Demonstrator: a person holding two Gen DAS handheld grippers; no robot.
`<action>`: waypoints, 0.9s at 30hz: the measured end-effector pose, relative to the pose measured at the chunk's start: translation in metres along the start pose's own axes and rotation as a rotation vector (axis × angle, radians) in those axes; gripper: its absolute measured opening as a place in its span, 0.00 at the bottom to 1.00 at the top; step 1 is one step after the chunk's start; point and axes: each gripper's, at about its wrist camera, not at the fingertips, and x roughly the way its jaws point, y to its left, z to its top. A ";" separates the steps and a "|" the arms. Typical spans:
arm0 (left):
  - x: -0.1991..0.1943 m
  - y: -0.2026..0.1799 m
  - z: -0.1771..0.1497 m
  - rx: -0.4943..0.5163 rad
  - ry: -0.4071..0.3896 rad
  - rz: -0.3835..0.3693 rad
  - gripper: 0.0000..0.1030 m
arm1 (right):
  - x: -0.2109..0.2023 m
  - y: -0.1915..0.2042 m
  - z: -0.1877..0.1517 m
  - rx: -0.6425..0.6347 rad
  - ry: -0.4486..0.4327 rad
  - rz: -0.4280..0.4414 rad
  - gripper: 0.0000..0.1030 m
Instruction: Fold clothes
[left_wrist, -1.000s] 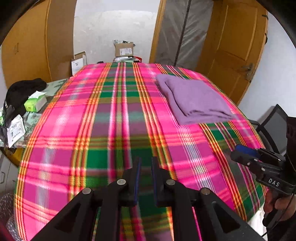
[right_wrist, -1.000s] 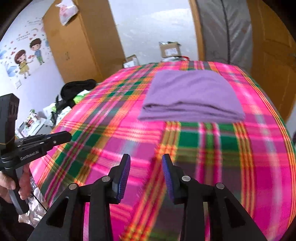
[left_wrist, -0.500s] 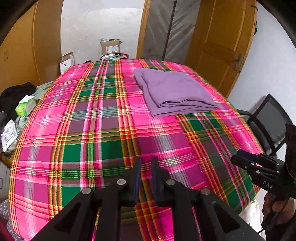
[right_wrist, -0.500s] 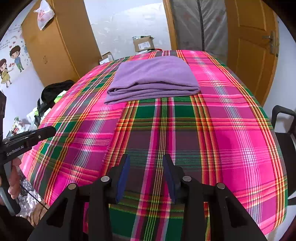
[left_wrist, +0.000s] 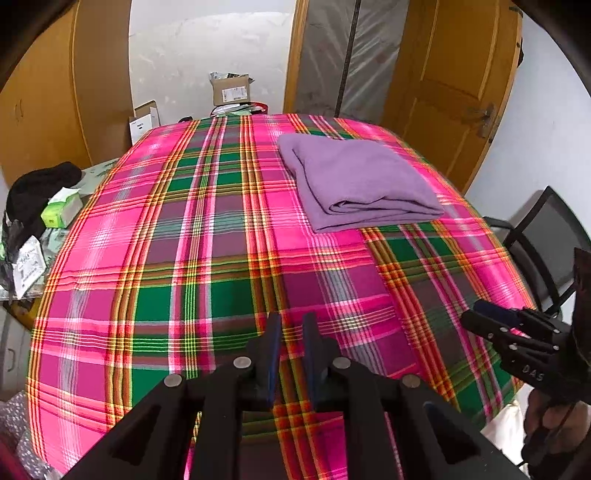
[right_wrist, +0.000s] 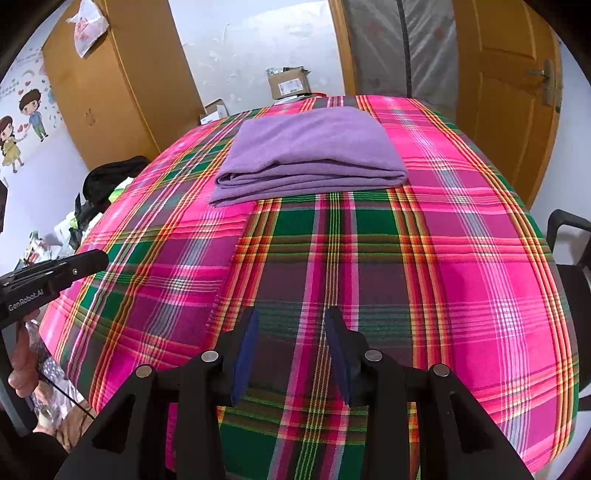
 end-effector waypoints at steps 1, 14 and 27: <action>0.001 -0.001 0.000 0.004 0.005 0.002 0.11 | 0.000 0.000 0.000 0.000 -0.001 -0.002 0.37; 0.001 -0.005 -0.001 0.024 -0.005 -0.018 0.11 | 0.001 0.000 0.002 -0.004 -0.001 -0.009 0.37; -0.001 -0.009 -0.002 0.035 -0.011 -0.018 0.11 | -0.001 0.002 0.002 -0.008 -0.004 -0.009 0.37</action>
